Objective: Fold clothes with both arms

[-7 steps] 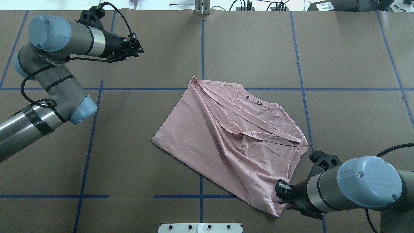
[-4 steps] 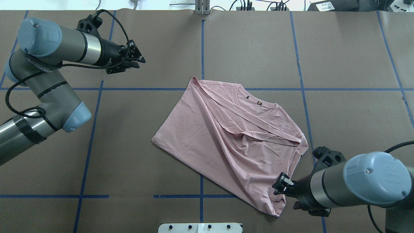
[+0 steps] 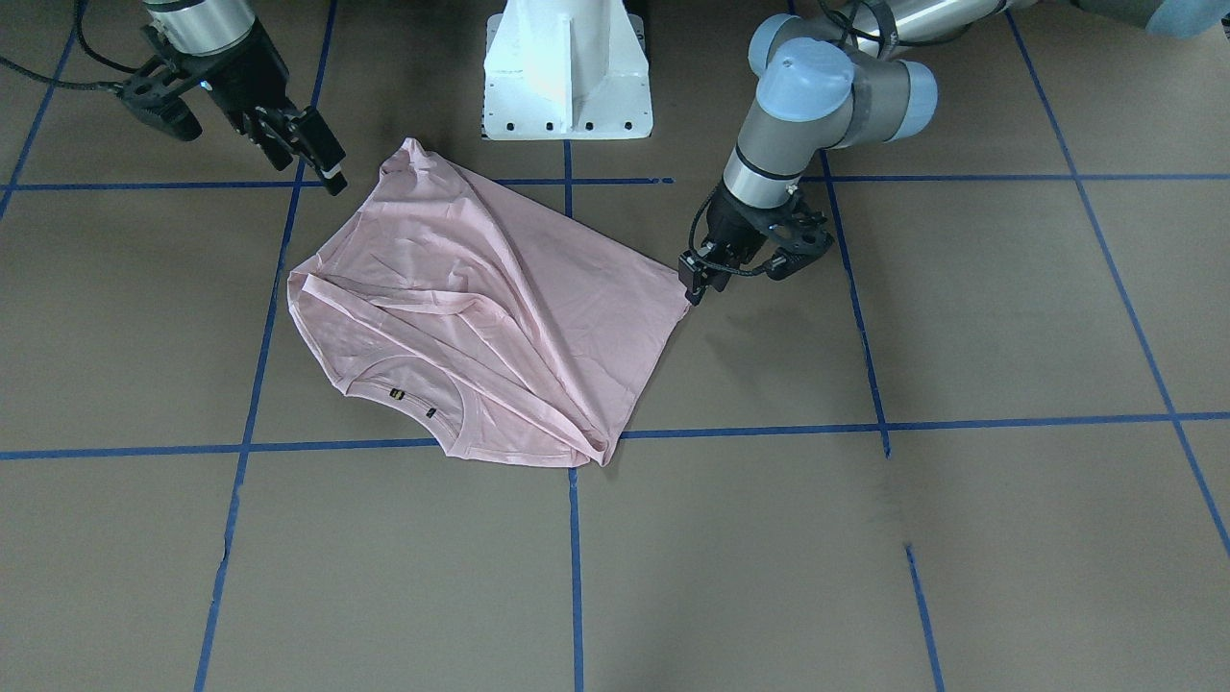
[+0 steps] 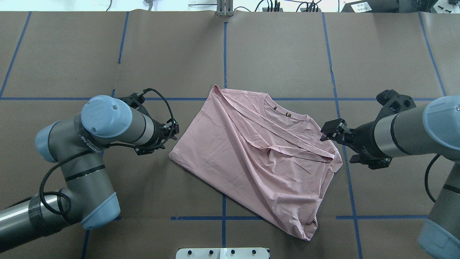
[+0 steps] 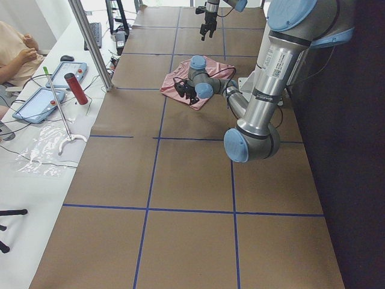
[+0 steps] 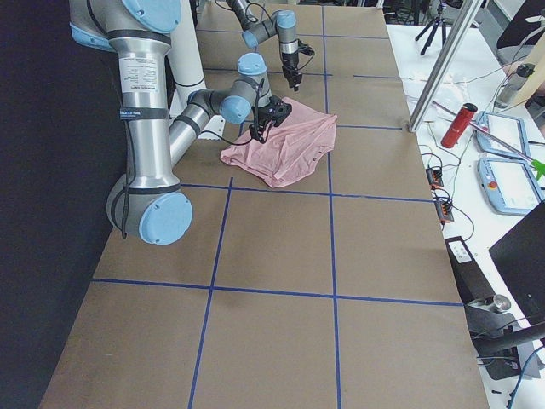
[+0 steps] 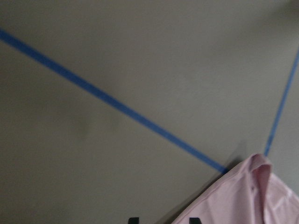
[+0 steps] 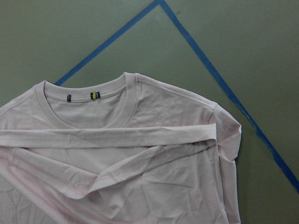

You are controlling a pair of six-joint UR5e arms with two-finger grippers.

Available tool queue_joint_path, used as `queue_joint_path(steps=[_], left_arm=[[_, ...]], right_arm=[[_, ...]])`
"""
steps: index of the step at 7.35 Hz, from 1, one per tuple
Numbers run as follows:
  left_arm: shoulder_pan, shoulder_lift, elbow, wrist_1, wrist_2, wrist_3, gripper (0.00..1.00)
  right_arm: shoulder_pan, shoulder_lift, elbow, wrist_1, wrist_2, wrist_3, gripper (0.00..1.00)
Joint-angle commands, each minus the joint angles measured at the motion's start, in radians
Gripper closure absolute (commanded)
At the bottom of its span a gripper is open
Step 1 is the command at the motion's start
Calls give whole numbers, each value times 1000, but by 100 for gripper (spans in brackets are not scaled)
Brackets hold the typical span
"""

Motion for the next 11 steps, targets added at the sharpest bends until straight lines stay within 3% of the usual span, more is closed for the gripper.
queue_joint_path(steps=[1,6,11], left_arm=[[69,-5,-3,75,15,-34,49],[77,-50,17,101,84,-33,49],[79,-53,43,101,95,-31,49]], right_arm=[[12,14,-23,0,-1,-24,0],[12,10,-46,0,-15,-24,0],[7,11,-51,-1,-15,-24,0]])
